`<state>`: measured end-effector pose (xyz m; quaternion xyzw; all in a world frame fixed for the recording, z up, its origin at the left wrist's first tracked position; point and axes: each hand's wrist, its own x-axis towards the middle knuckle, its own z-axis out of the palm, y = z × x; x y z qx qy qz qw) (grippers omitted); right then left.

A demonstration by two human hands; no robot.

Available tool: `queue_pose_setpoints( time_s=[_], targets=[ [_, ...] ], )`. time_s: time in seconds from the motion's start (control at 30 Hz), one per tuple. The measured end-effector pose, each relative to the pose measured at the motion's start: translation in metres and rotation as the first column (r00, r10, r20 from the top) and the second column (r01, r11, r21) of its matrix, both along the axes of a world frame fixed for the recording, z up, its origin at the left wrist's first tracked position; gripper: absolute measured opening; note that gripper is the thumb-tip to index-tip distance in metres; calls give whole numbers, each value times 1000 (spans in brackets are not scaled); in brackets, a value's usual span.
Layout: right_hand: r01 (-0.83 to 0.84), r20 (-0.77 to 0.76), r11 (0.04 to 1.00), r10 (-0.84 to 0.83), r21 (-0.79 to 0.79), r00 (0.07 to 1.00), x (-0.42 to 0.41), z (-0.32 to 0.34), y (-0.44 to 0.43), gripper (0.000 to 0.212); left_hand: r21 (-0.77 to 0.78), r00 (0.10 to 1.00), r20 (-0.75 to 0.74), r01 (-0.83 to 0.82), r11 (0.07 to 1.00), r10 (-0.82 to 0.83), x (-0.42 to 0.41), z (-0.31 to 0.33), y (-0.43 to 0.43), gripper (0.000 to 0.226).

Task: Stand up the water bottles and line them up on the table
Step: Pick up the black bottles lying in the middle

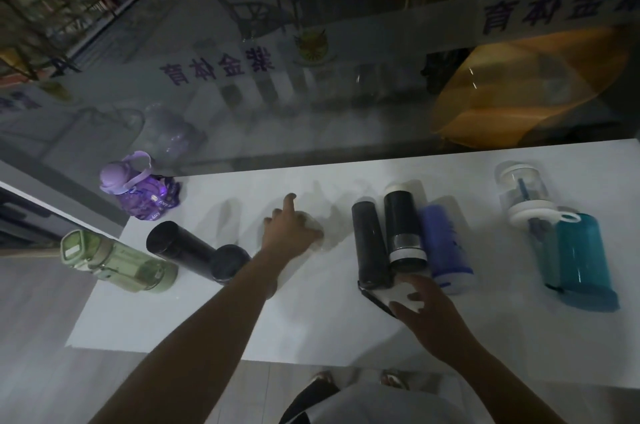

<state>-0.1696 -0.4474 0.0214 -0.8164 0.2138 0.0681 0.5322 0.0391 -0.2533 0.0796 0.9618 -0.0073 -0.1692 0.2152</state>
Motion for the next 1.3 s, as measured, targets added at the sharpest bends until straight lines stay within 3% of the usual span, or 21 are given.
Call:
queue_pose_setpoints(
  time_s=[0.17, 0.27, 0.4, 0.53, 0.63, 0.73, 0.87, 0.93, 1.0, 1.1, 1.17, 1.3],
  targets=[
    [6, -18, 1000, -6, -19, 1000, -6, -2, 1, 47, 140, 988, -88, 138, 981, -127, 34, 36, -2, 76],
    [45, -31, 999, -45, -9, 999, -12, 0, 5, 45, 277, 953, -89, 303, 912, -290, 44, 42, 0, 54],
    [101, -52, 994, -103, -51, 993, -21, 4, 11, 47, 373, 896, -112, 438, 818, -429, 57, 40, 8, 48],
    [157, -65, 984, -163, -87, 984, -30, 10, 19, 49, 328, 894, -170, 449, 831, -415, 61, 36, 18, 60],
    [186, -74, 976, -195, -117, 978, -34, 15, 27, 52, 367, 846, -212, 533, 762, -489, 64, 34, 22, 69],
    [178, -107, 972, -196, -157, 975, -39, 19, 33, 55, 341, 836, -248, 548, 764, -488, 69, 27, 27, 91],
    [209, -113, 958, -234, -198, 966, -52, 23, 37, 55, 431, 826, -142, 547, 718, -545, 65, 28, 19, 88],
    [248, -106, 941, -277, -229, 955, -59, 23, 35, 55, 289, 822, -41, 554, 781, -568, 55, 36, 11, 82],
    [290, -110, 923, -325, -255, 939, -65, 22, 33, 57, -47, 847, 3, 530, 846, -531, 30, 36, 3, 74],
    [335, -110, 896, -380, -293, 919, -65, 22, 24, 59, -408, 883, 83, 452, 793, -461, -27, 18, -9, 70],
    [348, -108, 883, -397, -315, 911, -58, 24, 14, 59, -510, 923, 69, 359, 782, -379, -58, 4, -16, 74],
    [333, -85, 870, -387, -364, 918, -45, 23, -1, 63, -565, 968, -133, 101, 819, -212, -90, -28, -30, 85]
  ],
)
